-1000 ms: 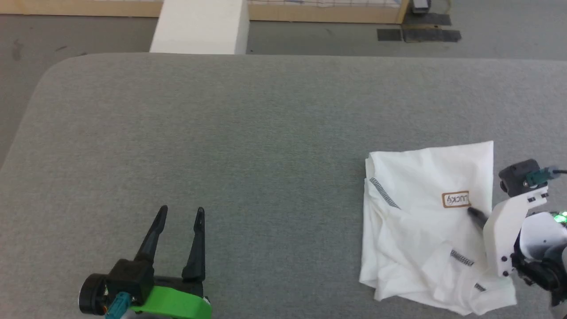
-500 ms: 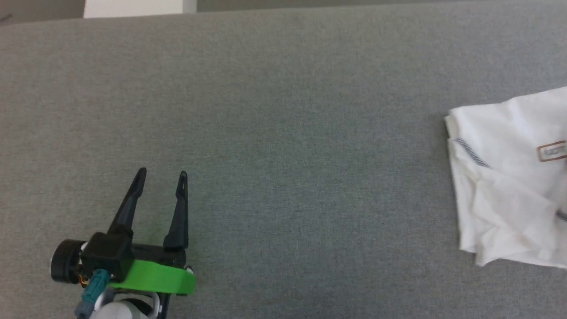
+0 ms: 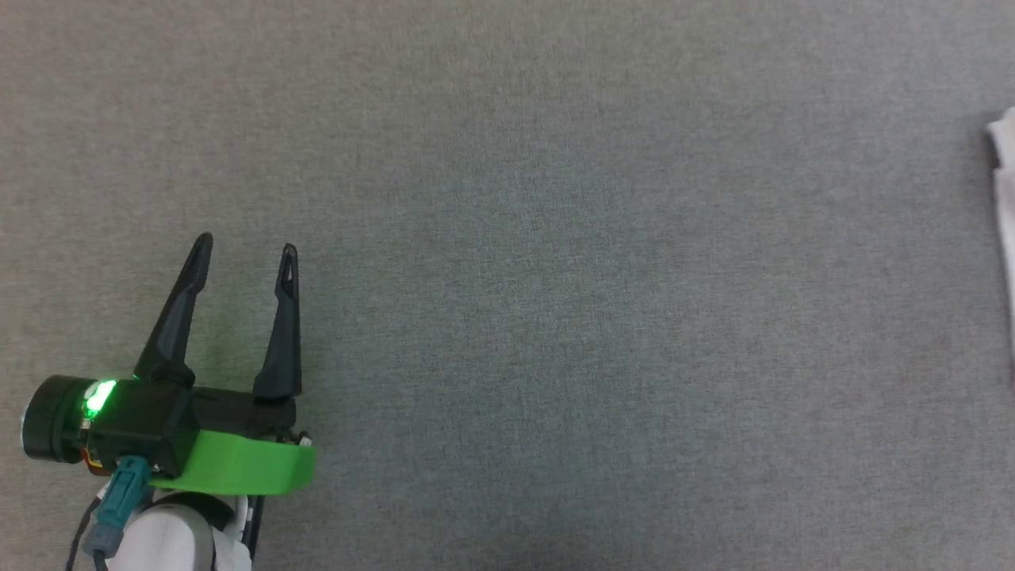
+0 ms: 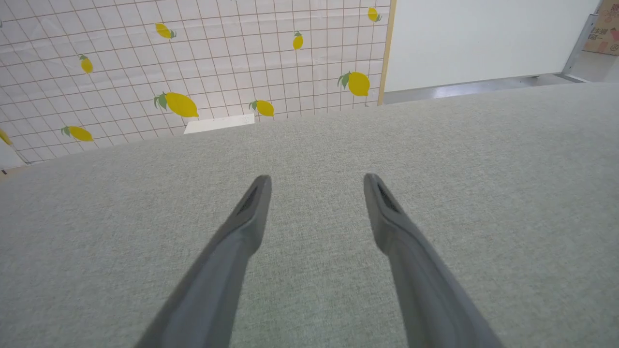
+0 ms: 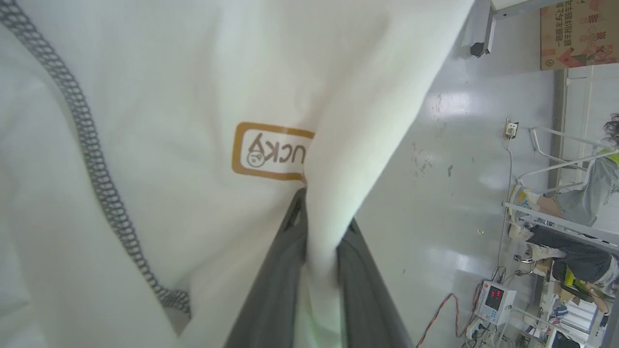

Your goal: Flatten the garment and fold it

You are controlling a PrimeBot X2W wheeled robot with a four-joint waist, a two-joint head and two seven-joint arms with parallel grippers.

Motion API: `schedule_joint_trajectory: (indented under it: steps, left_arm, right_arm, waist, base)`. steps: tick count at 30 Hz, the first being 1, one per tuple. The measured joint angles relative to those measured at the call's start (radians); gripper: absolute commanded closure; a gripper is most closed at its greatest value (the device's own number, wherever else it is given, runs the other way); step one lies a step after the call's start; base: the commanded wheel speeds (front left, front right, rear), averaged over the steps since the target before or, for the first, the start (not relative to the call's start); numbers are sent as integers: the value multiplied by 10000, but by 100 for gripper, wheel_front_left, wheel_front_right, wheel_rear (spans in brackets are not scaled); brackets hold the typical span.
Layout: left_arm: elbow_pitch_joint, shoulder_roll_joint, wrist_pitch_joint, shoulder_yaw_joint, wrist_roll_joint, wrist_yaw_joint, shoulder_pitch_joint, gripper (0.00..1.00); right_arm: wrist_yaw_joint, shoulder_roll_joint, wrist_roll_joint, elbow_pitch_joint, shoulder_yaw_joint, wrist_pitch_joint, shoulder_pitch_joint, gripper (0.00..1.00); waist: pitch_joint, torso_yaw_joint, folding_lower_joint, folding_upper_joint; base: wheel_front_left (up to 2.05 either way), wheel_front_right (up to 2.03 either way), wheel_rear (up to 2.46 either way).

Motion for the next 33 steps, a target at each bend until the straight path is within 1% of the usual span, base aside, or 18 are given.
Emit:
schedule_joint_trajectory:
  steps: [4,9,16,21,22,24,25,31,33]
  left_arm:
    - [-263,111,134,21,56,6,-65,0]
    - [-577,244,259,40,86,6,-224,0]
    - [-782,339,428,59,142,23,-442,0]
    - [-794,343,428,59,142,102,-537,0]
    - [-794,343,428,56,142,104,-563,0]
    - [-779,343,424,44,140,105,-603,0]
    - [-759,343,410,36,140,105,-616,0]
    - [-458,320,8,-46,113,119,-701,0]
    - [-280,305,-105,-38,113,203,-699,0]
  right_arm:
    - [0,-192,-384,500,-128,-456,-260,100]
    - [0,-188,-738,1145,-299,-972,-663,100]
    - [0,224,-924,1960,-309,-1421,-1234,100]
    - [0,416,-1012,2600,-221,-1509,-1614,100]
    - [0,441,-1045,2740,-219,-1522,-1707,85]
    - [0,487,-1151,2955,-178,-1597,-1867,40]
    - [0,518,-1216,3047,-151,-1664,-1944,0]
    - [-2,654,-1409,3486,67,-1847,-2189,0]
    - [-2,683,-1444,3568,92,-1864,-2224,0]
  waist:
    - [383,-39,0,0]
    - [831,-57,0,0]
    - [1352,-14,1,0]
    - [1547,30,1,0]
    - [1567,39,1,0]
    - [1575,55,1,0]
    - [1562,58,1,0]
    - [1295,77,0,-1]
    - [1136,91,0,0]
  base:
    - [0,0,0]
    - [0,0,0]
    - [0,0,0]
    - [0,0,0]
    - [0,0,0]
    - [0,0,0]
    - [0,0,0]
    - [0,0,0]
    - [0,0,0]
